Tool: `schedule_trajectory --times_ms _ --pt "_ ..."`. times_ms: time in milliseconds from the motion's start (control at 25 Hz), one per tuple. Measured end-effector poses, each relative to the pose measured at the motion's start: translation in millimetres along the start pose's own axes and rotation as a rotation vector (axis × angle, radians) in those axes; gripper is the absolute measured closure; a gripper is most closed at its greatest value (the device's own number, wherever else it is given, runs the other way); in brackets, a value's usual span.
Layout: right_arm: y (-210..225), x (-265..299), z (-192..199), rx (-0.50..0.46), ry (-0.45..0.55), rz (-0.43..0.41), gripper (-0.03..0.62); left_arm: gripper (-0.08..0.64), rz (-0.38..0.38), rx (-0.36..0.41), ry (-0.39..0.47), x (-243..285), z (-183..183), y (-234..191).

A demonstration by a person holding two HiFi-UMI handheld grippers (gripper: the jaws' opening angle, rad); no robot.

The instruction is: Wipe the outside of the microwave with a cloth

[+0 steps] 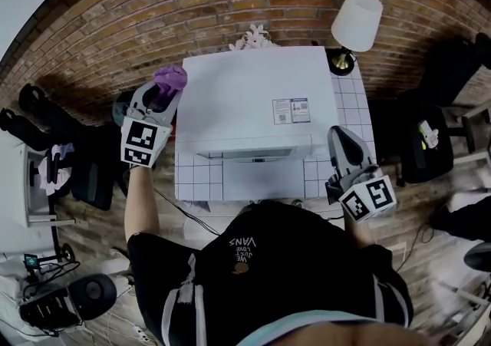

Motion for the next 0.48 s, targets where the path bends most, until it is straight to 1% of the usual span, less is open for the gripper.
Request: schedule_trajectory --times_ms 160,320,400,480 --pt "0.9 -0.7 0.7 0.002 0.012 0.050 0.588 0.419 0.062 0.147 -0.110 46.6 26.3 -12.7" --pt "2.4 -8.4 1.0 0.002 0.024 0.108 0.588 0.419 0.145 0.270 -0.210 85.3 55.7 -17.4" --pt "3.9 -14.1 1.0 0.005 0.030 0.138 0.589 0.419 0.183 0.334 -0.254 99.0 64.2 -17.7" --pt "5.6 -19.9 0.7 0.010 0.037 0.163 0.588 0.419 0.213 0.375 -0.283 110.4 68.2 -16.7"
Point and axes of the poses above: the fingertips, and each gripper's own axes: x forward along the fingers, y to its right, z out of its underside, the point moved 2 cm from there along -x, backward along the fingers, and after that the axes turned 7 degrees about -z, right-handed, at the moved point
